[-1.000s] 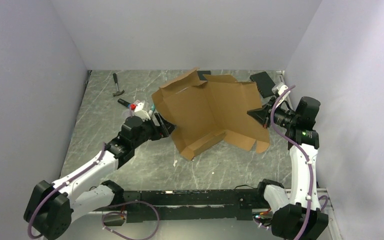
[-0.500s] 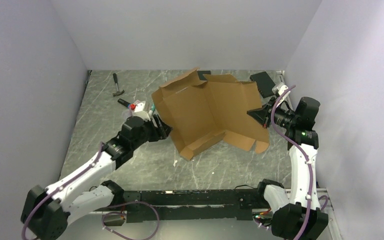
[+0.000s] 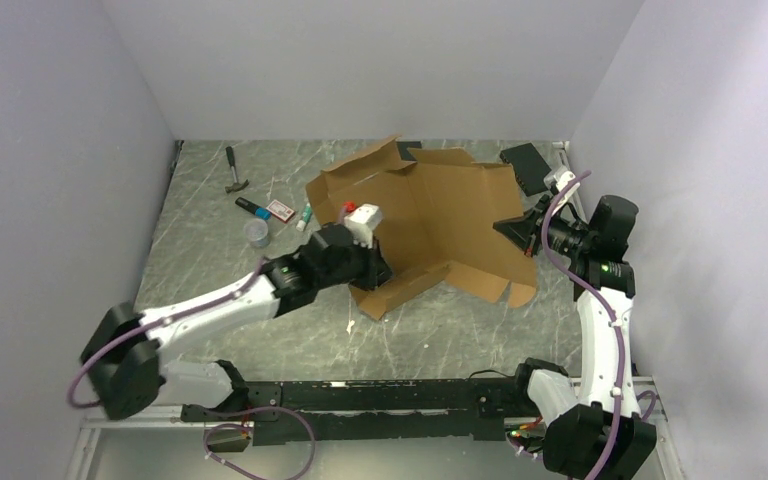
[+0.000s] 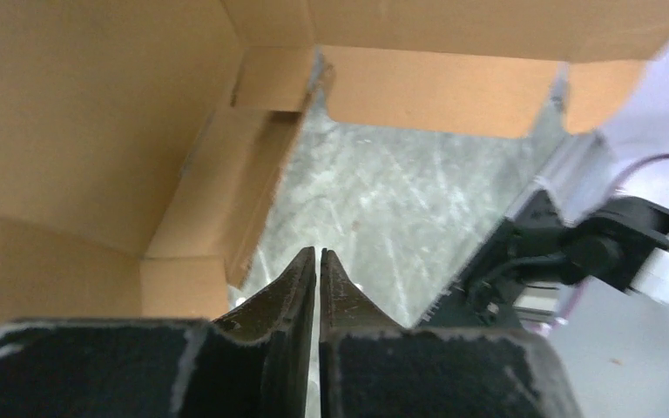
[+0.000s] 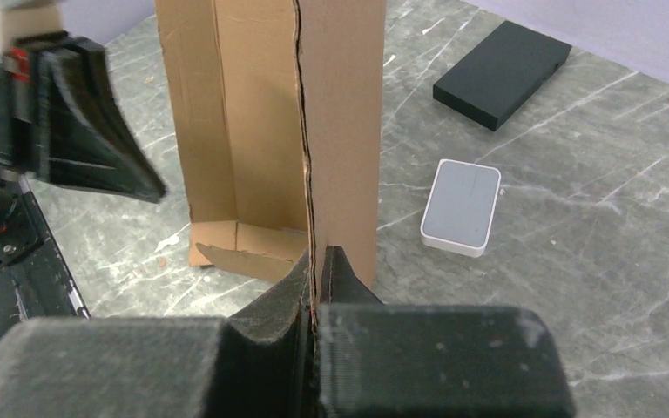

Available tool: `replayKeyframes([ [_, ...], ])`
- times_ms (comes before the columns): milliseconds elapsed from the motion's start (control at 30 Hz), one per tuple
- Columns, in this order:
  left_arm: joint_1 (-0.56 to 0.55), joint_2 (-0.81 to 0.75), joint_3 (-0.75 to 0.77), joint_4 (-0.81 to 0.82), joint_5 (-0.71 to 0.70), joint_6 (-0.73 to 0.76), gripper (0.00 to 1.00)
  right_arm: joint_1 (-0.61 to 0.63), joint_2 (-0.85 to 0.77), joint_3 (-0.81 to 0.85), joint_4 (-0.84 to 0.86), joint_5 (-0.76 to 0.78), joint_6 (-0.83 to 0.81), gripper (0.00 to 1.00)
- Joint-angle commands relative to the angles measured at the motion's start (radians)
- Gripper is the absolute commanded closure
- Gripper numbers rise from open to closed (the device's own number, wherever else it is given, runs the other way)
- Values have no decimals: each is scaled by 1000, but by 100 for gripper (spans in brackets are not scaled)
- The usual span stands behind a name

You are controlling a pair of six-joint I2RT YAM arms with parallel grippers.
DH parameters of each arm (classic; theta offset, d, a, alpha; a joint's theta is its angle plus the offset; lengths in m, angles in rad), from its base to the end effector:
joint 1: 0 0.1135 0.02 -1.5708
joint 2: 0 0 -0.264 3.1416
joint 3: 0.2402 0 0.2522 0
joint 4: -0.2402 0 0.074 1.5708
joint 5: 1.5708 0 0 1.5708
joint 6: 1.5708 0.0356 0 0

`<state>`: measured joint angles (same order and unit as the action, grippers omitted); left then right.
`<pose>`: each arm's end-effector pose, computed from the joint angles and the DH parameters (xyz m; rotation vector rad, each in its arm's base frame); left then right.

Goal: Fold the paper box

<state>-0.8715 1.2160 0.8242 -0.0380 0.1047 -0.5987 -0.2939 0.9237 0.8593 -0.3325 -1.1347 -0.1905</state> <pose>0.1755 -0.2144 0.2774 0.3650 2.1260 -1.0116 0.1924 -0.0245 0.3338 -0.6148 1.6886 0.7596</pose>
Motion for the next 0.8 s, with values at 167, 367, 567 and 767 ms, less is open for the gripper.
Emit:
replayKeyframes([
  [167,-16,366,161,107,-142,150,89,-5,-18,-12,80,-13,15,100],
  [367,-16,483,157,244,33,143,90,-3,-13,-16,82,-27,21,100],
  [567,-31,562,109,372,280,115,90,-4,-11,-24,114,-26,66,100],
  [767,-67,643,105,391,336,111,90,-3,-6,-38,146,-14,101,100],
])
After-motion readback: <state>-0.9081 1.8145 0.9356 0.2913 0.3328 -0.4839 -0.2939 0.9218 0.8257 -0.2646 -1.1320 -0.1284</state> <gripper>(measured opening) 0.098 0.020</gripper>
